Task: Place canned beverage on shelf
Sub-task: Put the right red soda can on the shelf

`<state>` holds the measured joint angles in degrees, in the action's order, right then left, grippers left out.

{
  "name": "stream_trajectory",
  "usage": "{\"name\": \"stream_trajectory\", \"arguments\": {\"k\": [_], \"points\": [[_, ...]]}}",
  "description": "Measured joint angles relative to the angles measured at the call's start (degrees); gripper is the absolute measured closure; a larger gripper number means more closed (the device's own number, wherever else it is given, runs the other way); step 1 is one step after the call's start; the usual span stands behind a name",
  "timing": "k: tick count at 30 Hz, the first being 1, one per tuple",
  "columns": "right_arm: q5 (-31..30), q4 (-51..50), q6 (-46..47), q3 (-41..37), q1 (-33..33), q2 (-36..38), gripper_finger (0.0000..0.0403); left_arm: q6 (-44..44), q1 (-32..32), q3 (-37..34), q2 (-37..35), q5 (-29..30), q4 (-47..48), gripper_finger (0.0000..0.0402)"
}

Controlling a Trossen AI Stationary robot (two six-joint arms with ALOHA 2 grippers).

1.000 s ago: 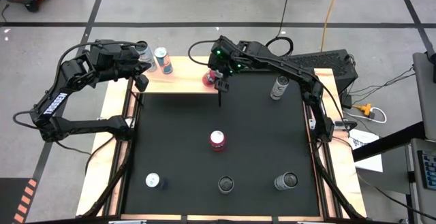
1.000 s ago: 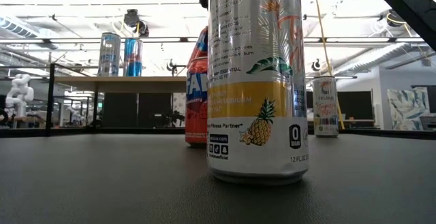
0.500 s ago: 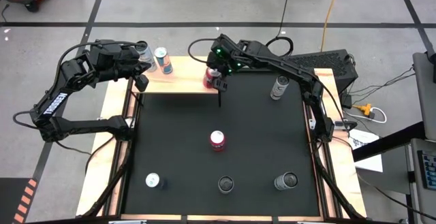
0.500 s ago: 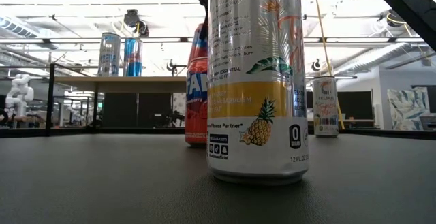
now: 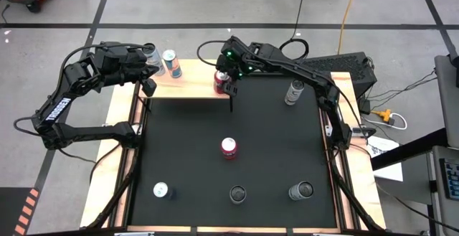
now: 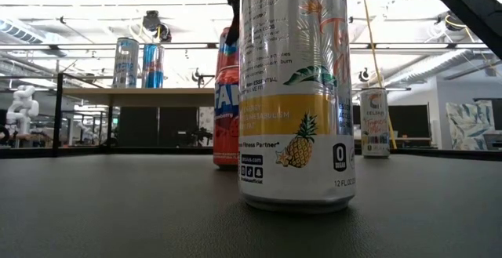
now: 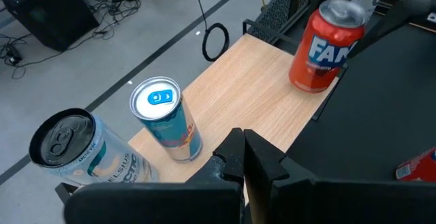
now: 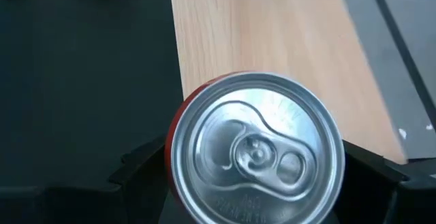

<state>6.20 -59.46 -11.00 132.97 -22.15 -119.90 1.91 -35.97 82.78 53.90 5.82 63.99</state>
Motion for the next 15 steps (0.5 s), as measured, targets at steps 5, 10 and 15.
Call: {"name": "stream_trajectory", "arguments": {"k": [5,10,15], "points": [[0.0,0.6,-0.2,0.0,0.0,-1.7,0.0094,0.0,0.0,0.0,0.0,0.0,0.1,0.0401],[0.1,0.8,-0.4,0.0,0.0,-1.8,0.0094,0.0,0.0,0.0,0.0,0.0,1.3,0.0401],[-0.1,1.4,-0.6,0.0,0.0,-1.6,0.0094,0.0,0.0,0.0,0.0,0.0,2.1,0.0401]]}}
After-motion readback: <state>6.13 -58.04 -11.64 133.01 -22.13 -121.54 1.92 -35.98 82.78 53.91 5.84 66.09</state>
